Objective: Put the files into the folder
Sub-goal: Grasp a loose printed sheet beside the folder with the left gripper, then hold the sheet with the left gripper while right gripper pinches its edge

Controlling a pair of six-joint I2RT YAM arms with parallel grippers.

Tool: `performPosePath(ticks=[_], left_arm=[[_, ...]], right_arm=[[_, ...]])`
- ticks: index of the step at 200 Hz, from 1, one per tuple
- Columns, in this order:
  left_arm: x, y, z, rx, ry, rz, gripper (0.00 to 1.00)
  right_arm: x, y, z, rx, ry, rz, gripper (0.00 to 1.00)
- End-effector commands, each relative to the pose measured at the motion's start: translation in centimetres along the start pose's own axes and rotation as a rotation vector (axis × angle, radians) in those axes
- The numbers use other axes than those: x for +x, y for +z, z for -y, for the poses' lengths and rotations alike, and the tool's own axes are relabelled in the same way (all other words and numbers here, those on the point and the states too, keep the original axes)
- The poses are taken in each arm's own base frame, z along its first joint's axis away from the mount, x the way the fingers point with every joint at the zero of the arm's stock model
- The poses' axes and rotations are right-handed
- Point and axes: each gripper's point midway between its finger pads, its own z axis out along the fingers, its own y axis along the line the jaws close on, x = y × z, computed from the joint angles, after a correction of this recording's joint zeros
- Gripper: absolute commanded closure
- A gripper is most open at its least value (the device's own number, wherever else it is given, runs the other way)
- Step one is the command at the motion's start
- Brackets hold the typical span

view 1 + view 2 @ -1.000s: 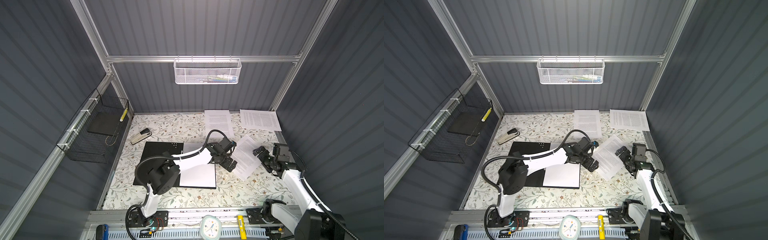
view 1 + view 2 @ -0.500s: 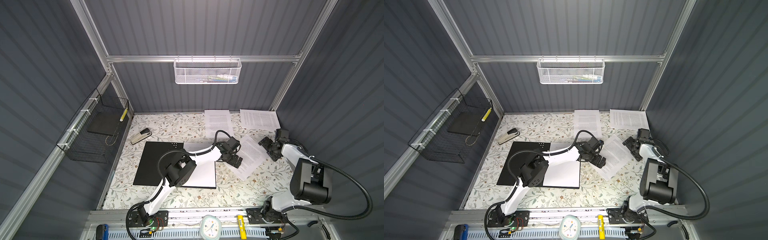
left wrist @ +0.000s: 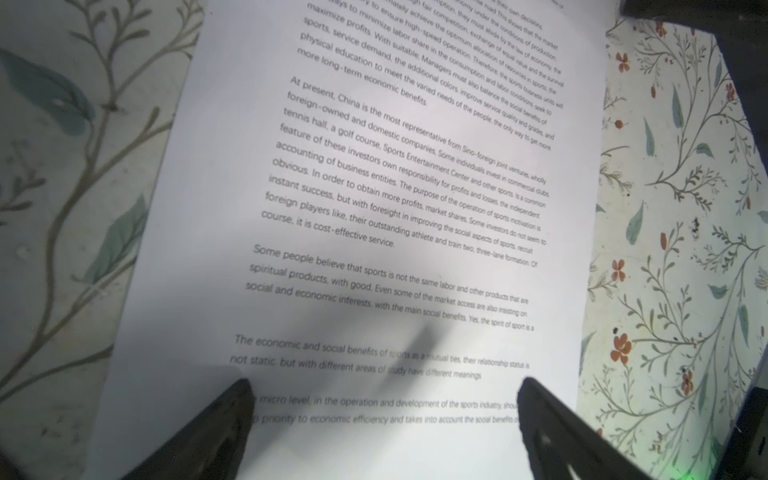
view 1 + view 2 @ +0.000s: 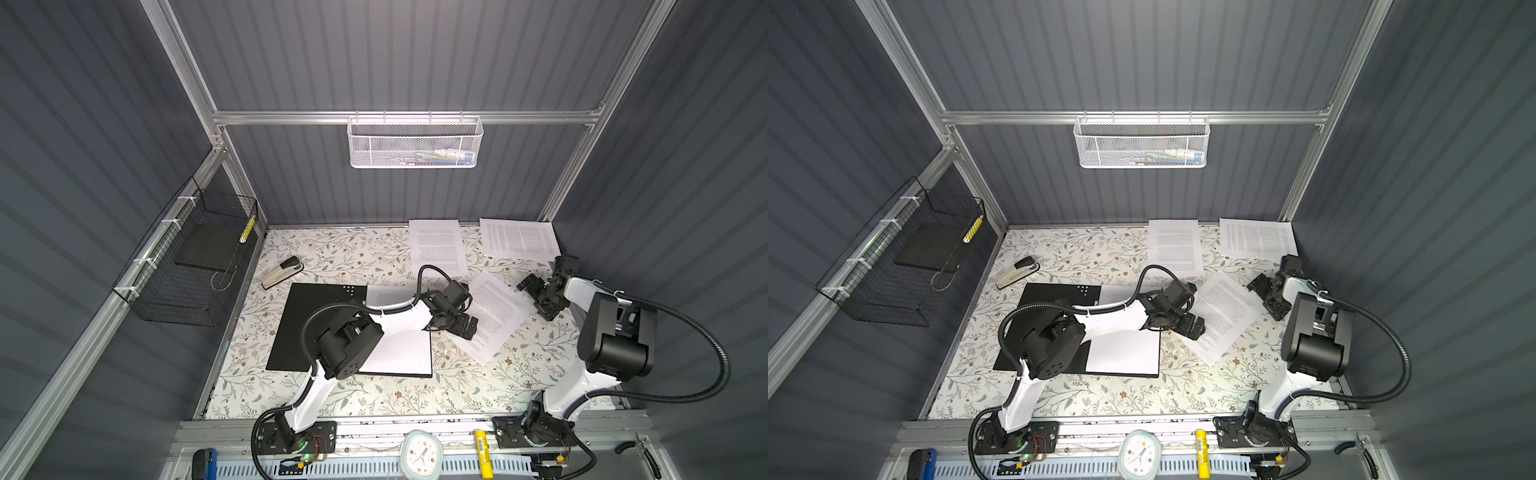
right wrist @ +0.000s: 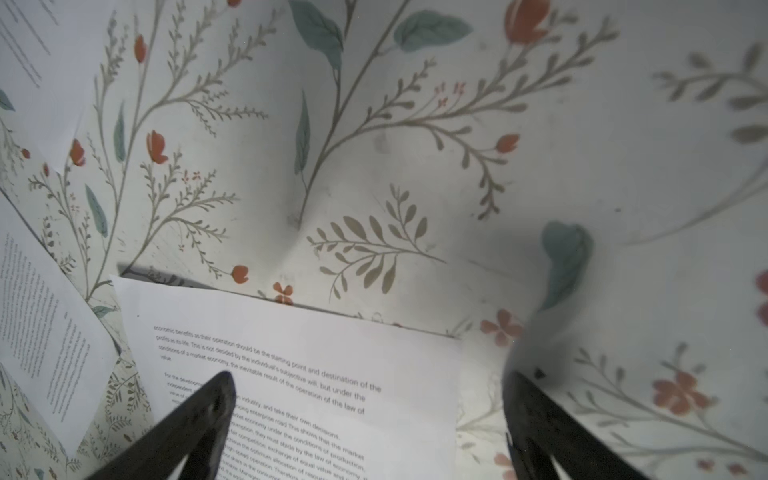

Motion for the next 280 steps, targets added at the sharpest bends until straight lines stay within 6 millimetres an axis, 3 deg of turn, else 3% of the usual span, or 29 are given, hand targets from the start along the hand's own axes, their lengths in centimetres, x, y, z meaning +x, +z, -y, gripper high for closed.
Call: performPosePath(ticks=[1,49,73,115,129,157,197,225,267,280], left_arm=[[5.4,1.9,-2.6,-0.059,-0.083,-0.165,0.00],[4.9,2.1,-2.2,-0.043,-0.071,-0.166,0.00],[4.7,2.1,-2.0,-0.040,-0.063,-0.167,0.00],[4.6,2.6,-1.8,-0.028,-0.057,-0.174,0.00],[4.5,2.8,-1.7,-0.026,-0.057,-0.176,0.00],[4.4,3.1,-1.8,-0.030,-0.056,-0.180,0.00],[4.6,3.4,-1.9,-0.033,-0.059,-0.185,0.00],[4.7,3.3,-1.9,-0.029,-0.064,-0.185,0.00],[4.6,2.9,-1.9,-0.033,-0.064,-0.180,0.00],[4.6,2.8,-1.9,-0.034,-0.064,-0.179,0.00]], right_arm=[[1.8,0.7,-0.7,-0.041,-0.020,-0.093,0.01],[3.3,2.3,-1.4,-0.041,-0.040,-0.177,0.01],[3.7,2.0,-2.0,-0.044,-0.063,-0.184,0.01],[6.7,1.6,-5.9,-0.217,-0.082,-0.285,0.01],[8.2,0.9,-7.0,-0.280,-0.087,-0.320,0.01],[9.2,-1.5,-8.5,-0.411,-0.101,-0.266,0.01],[11.5,-3.6,-8.5,-0.505,-0.091,-0.263,0.01],[11.8,-3.9,-8.1,-0.516,-0.099,-0.222,0.01],[11.3,-3.0,-6.7,-0.452,-0.031,-0.176,0.23],[11.2,-2.7,-5.8,-0.422,-0.006,-0.159,0.35]])
